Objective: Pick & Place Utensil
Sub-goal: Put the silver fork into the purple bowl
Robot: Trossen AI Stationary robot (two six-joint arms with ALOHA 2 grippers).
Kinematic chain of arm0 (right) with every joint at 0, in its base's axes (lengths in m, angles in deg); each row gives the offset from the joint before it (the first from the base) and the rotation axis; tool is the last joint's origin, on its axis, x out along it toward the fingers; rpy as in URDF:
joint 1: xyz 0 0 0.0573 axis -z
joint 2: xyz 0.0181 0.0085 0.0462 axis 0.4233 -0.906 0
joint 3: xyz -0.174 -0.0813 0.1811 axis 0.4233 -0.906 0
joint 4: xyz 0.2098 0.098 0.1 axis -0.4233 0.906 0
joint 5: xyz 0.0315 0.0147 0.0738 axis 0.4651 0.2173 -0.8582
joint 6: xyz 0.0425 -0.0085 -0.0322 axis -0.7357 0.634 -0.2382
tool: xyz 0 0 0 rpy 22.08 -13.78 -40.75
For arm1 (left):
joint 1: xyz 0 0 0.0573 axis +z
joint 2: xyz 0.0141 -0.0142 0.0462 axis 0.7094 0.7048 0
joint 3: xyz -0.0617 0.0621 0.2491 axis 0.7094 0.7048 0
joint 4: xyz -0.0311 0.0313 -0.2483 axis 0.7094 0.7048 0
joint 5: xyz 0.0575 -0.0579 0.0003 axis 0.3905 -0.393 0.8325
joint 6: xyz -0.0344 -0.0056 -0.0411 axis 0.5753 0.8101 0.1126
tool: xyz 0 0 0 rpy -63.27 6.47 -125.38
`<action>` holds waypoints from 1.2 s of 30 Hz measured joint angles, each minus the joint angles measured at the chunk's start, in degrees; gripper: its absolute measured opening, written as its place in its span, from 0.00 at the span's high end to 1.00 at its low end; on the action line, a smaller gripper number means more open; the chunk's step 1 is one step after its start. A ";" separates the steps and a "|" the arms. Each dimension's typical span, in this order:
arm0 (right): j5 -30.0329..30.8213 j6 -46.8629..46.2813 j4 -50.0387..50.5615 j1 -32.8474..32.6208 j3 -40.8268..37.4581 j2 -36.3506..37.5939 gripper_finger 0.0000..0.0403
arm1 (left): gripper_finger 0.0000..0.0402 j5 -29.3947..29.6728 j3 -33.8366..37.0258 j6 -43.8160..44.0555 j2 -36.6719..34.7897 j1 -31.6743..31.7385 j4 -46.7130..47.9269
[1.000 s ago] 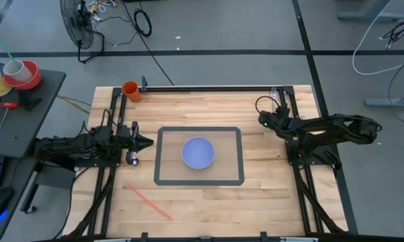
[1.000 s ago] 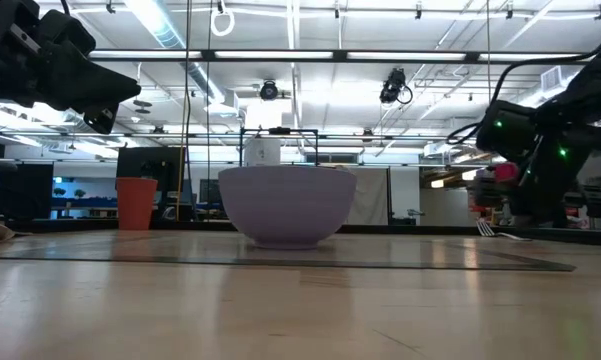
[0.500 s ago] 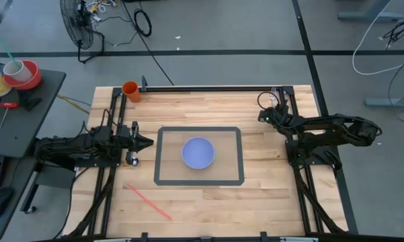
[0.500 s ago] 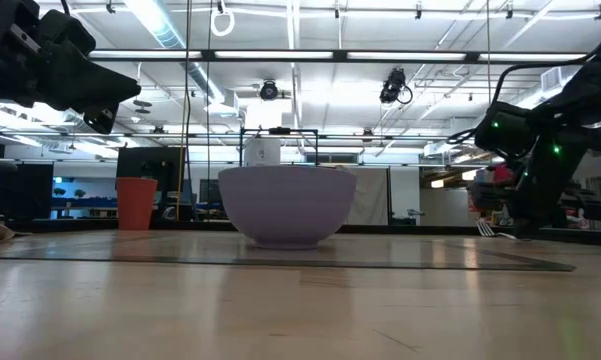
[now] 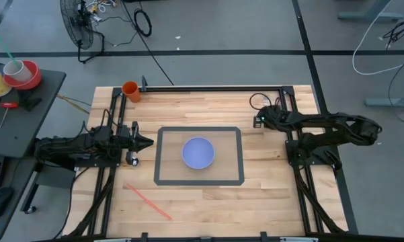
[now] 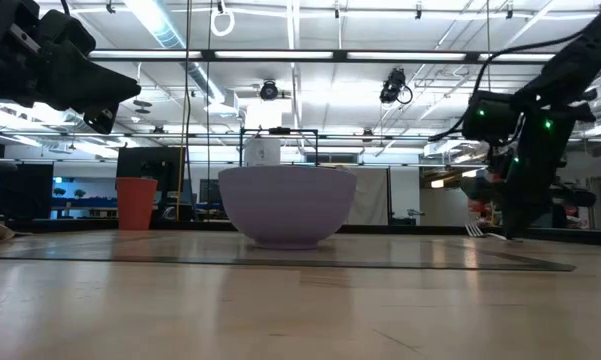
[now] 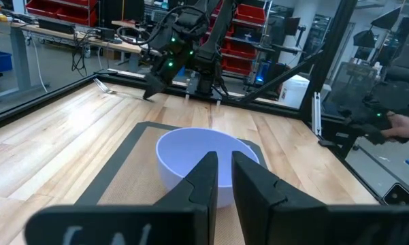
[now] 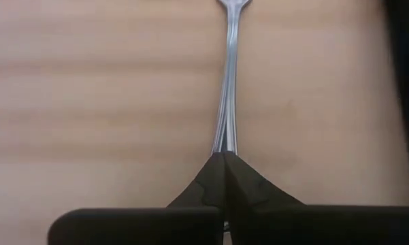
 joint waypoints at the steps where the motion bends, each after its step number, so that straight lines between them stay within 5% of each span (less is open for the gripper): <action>1: -1.12 -0.04 2.19 -0.87 0.78 -0.02 1.00 | 0.88 0.00 0.00 -0.01 0.00 0.00 0.00; 7: -7.68 -0.57 12.59 -8.18 5.16 -0.17 1.00 | 0.88 0.00 0.00 0.01 0.00 0.00 0.00; 14: -16.94 -1.57 13.56 -17.95 7.33 -0.22 1.00 | 0.88 0.02 0.00 -0.01 -0.02 0.00 0.00; 25: -3.16 -3.08 17.25 -22.54 13.82 -0.20 0.95 | 0.88 0.02 0.00 0.00 -0.02 0.00 0.00; 36: 0.20 -6.08 15.97 -18.77 10.50 -0.17 0.77 | 0.88 0.01 0.00 -0.01 -0.02 0.00 0.00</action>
